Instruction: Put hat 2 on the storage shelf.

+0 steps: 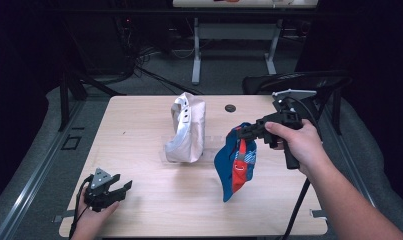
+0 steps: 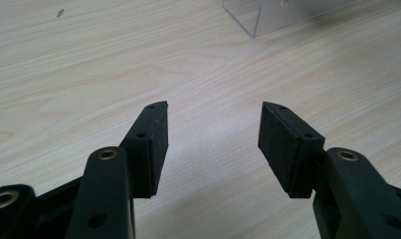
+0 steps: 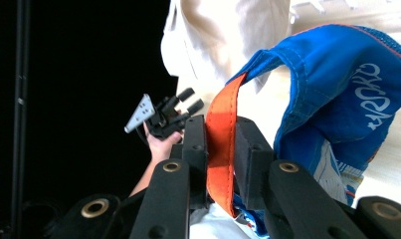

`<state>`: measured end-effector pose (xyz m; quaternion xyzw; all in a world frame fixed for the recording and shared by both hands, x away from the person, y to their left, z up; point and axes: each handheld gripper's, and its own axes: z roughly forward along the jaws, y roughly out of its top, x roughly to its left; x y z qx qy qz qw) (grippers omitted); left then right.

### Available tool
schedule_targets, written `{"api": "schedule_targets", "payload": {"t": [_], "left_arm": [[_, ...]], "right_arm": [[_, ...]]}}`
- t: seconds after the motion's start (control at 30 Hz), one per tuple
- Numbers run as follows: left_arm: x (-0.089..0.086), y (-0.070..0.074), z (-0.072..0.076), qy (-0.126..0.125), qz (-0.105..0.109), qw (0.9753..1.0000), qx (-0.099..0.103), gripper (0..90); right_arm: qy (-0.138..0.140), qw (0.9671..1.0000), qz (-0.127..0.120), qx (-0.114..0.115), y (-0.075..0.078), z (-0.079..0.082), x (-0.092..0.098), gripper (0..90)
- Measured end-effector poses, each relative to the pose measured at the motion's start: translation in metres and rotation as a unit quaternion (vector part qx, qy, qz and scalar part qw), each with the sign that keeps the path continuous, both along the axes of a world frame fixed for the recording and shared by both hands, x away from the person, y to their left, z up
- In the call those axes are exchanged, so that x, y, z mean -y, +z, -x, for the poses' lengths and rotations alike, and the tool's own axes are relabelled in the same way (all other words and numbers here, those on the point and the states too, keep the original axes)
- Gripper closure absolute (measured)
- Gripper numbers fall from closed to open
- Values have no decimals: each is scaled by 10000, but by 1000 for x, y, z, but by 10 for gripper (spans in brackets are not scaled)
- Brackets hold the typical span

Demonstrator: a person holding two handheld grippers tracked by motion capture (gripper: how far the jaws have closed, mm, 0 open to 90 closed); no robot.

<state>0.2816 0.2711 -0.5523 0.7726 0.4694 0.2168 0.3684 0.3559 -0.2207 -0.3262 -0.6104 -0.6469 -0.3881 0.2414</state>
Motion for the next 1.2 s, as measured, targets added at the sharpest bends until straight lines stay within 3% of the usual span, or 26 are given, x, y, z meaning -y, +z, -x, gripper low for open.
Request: {"api": "schedule_targets", "payload": {"t": [0.23, 0.57, 0.93, 1.2], "left_arm": [[2, 0, 0, -32, -45, 10000, -14, 460], [0, 0, 0, -23, -20, 10000, -56, 457], [-1, 0, -1, -39, -32, 10000, -80, 457], [-1, 0, 0, -21, -22, 10000, -65, 455]], "right_arm": [[-235, 9993, -302, 17, 16, -7, 9, 775], [-435, 9985, -286, 180, 39, -20, 9, 775], [-736, 9965, -287, 265, 50, -37, 22, 774], [-902, 9949, -321, 304, 48, -57, 24, 774]]}}
